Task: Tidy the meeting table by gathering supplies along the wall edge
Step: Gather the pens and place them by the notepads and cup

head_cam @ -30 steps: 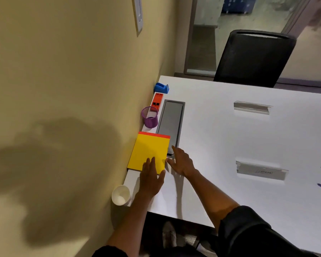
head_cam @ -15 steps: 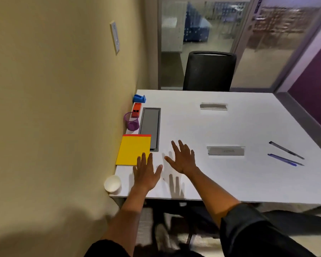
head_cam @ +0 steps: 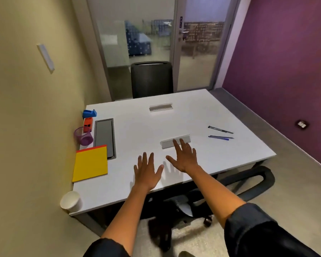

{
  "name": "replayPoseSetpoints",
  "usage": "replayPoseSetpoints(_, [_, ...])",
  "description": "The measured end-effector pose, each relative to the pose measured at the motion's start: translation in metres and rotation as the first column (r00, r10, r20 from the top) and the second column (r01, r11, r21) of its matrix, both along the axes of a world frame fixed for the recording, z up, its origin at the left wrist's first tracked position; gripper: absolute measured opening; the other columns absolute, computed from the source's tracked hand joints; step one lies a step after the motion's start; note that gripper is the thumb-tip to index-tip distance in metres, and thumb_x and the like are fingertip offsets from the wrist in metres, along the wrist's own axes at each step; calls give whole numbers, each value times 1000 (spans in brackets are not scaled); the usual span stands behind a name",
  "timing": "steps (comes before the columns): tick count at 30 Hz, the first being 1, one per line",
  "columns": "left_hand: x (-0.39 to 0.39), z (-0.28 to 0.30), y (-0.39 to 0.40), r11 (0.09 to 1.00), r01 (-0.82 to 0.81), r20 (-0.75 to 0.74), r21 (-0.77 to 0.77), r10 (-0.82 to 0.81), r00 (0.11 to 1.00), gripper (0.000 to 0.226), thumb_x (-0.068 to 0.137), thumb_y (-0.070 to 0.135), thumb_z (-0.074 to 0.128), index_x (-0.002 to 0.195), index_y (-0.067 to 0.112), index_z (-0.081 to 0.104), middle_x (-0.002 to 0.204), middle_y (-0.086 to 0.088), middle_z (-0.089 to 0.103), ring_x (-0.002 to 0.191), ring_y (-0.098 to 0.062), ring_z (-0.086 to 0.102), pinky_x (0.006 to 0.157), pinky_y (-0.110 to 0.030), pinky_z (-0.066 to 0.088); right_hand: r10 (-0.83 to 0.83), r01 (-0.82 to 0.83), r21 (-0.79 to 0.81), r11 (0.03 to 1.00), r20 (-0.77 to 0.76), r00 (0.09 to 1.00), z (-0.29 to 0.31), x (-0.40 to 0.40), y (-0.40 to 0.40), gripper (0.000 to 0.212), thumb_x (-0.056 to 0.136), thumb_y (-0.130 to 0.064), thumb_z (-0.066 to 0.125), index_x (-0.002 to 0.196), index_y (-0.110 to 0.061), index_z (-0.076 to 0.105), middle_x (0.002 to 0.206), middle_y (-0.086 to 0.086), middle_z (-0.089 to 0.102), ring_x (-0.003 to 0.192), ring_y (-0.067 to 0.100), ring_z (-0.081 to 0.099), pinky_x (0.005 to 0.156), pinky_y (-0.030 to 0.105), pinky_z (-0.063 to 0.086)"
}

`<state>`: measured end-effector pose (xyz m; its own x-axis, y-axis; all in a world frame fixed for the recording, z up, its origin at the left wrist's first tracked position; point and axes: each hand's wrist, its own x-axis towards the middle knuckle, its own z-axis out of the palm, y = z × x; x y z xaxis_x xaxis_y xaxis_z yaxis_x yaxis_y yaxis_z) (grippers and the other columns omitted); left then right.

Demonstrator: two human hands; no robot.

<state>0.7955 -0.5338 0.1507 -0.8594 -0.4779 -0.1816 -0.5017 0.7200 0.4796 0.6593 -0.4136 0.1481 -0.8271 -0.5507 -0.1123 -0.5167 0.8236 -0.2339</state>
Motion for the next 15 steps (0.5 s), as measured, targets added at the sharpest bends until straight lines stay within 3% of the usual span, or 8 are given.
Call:
replayPoseSetpoints(8, [-87, 7, 106, 969, 242, 7, -44, -242, 970, 71, 95, 60, 27, 152, 26, 2, 161, -3, -11, 148, -23, -14, 120, -50, -2, -196, 196, -41, 980, 7, 981, 6, -59, 123, 85, 89, -70, 33, 153, -31, -7, 163, 4, -5, 149, 31, 4, 117, 53, 9])
replayPoseSetpoints(15, [-180, 4, 210, 957, 288, 20, -28, -288, 957, 71, 95, 59, 28, 152, 26, 3, 161, -3, -9, 148, -24, -12, 120, -50, -1, -239, 239, -48, 970, 8, 971, 7, -143, 244, 84, 91, -63, 39, 153, -27, -5, 162, 5, -6, 149, 30, 3, 119, 51, 9])
